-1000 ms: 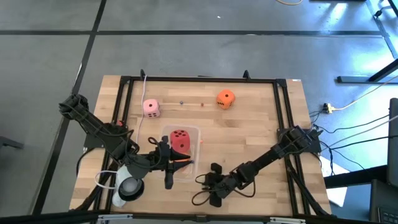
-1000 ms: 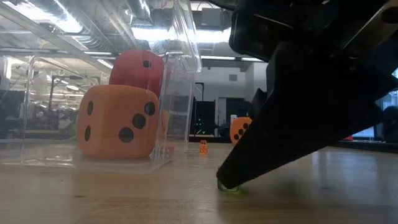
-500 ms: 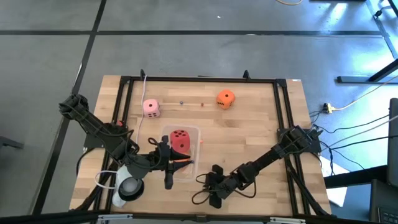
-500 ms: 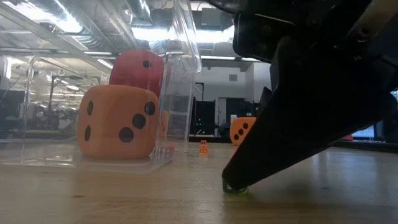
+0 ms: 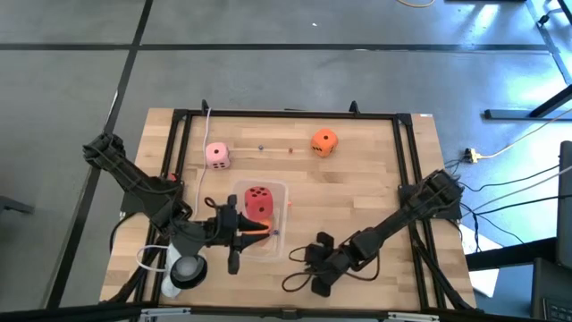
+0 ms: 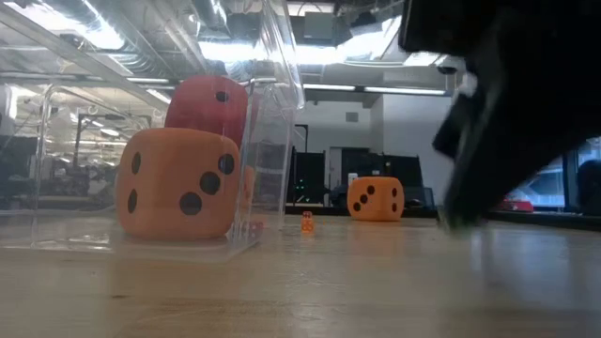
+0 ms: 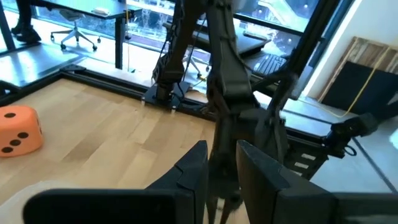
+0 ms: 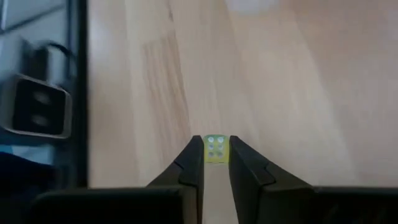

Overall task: Pick & Place Dice
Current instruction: Put the small yellow die on the bin

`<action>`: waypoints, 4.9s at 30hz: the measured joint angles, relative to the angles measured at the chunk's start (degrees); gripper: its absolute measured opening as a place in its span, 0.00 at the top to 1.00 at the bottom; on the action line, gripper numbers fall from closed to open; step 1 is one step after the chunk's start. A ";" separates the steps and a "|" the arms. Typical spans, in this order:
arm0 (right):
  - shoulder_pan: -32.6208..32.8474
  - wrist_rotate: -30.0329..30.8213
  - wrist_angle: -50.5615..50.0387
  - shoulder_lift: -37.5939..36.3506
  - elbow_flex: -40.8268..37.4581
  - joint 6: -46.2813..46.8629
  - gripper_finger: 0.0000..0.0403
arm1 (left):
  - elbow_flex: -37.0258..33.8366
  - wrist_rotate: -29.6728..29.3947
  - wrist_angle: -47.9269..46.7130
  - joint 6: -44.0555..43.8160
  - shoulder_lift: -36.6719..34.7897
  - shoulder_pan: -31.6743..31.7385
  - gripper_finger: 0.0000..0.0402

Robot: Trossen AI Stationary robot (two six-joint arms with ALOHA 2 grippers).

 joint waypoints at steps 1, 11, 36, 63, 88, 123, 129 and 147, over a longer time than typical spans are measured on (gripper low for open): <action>-0.03 0.19 -0.36 -1.17 0.00 0.02 0.88 | 0.00 0.01 0.00 0.45 0.00 0.00 0.81; -0.15 4.83 -0.56 -11.43 0.22 -0.67 0.88 | 0.00 1.35 -0.09 2.47 0.00 0.00 0.81; -5.59 -0.67 19.21 -23.77 0.33 6.79 0.88 | -0.02 3.39 12.34 26.88 8.81 0.87 0.54; -7.72 -1.60 23.84 -23.71 0.33 8.15 0.88 | 0.02 7.44 25.86 36.65 11.50 3.51 0.42; -7.93 -3.44 24.38 -23.64 0.33 7.96 0.88 | 0.02 11.78 25.94 36.79 11.78 6.08 0.79; -7.87 -1.69 26.06 -23.71 0.26 7.94 0.89 | 0.00 13.00 27.54 36.17 11.67 6.07 1.00; -7.87 -1.88 26.86 -23.62 0.26 8.05 0.89 | 0.02 15.34 27.63 36.78 11.67 6.14 0.92; -8.37 -0.86 27.73 -23.51 0.31 8.17 0.89 | 0.13 13.12 28.22 33.66 11.82 7.59 0.47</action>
